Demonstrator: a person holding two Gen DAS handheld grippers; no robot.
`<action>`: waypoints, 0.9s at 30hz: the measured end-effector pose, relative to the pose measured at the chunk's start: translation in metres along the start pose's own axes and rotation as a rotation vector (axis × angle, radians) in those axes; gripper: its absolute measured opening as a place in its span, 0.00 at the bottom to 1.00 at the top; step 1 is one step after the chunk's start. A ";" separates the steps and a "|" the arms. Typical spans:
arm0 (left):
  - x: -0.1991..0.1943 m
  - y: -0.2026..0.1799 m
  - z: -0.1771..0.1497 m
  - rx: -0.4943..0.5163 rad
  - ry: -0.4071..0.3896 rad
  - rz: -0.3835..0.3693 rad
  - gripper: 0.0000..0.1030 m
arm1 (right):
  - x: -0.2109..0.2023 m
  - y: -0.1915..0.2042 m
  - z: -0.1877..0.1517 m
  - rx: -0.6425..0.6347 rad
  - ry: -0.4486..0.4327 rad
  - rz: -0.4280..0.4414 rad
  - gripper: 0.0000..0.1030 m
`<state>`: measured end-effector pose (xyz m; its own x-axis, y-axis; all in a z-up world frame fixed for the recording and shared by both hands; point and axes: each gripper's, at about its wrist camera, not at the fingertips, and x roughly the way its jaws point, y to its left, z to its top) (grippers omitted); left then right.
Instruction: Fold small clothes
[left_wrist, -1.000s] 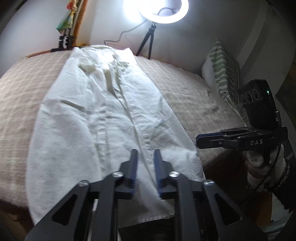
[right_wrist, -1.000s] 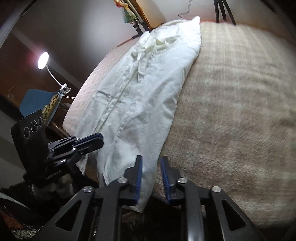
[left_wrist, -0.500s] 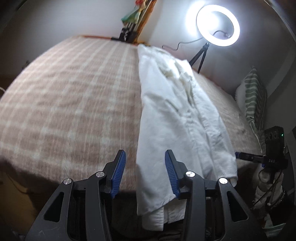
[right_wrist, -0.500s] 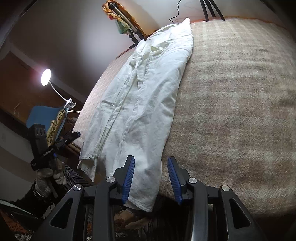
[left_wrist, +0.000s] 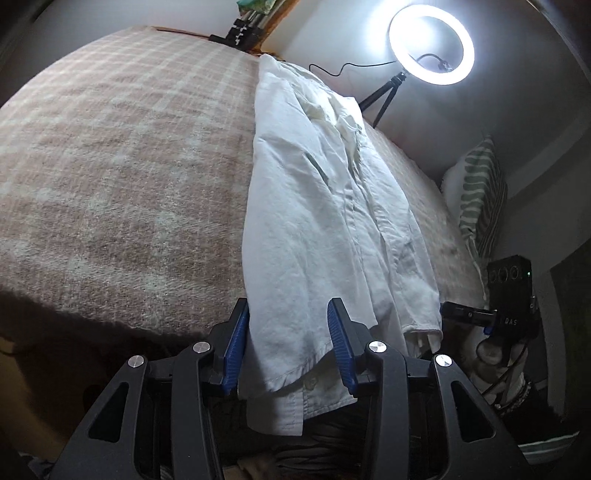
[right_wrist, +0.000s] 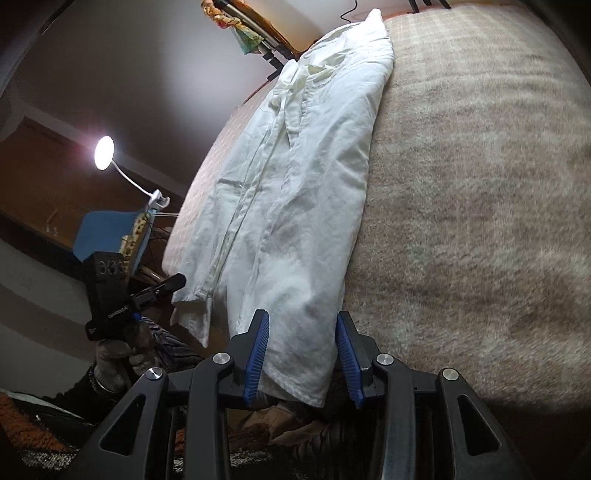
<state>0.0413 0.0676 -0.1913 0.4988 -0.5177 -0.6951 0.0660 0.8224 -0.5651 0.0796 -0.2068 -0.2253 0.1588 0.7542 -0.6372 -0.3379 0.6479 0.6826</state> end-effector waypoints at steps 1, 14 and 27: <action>0.000 -0.002 0.000 0.012 0.005 0.004 0.38 | 0.000 -0.002 0.000 0.007 0.000 0.013 0.39; -0.005 0.012 0.004 -0.131 0.043 -0.184 0.09 | -0.016 -0.025 -0.006 0.189 -0.096 0.272 0.09; -0.011 -0.011 0.063 -0.099 0.007 -0.269 0.09 | -0.035 0.002 0.039 0.175 -0.240 0.340 0.08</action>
<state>0.0898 0.0796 -0.1490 0.4685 -0.7161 -0.5174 0.1105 0.6285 -0.7699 0.1092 -0.2273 -0.1876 0.2840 0.9172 -0.2796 -0.2490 0.3521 0.9022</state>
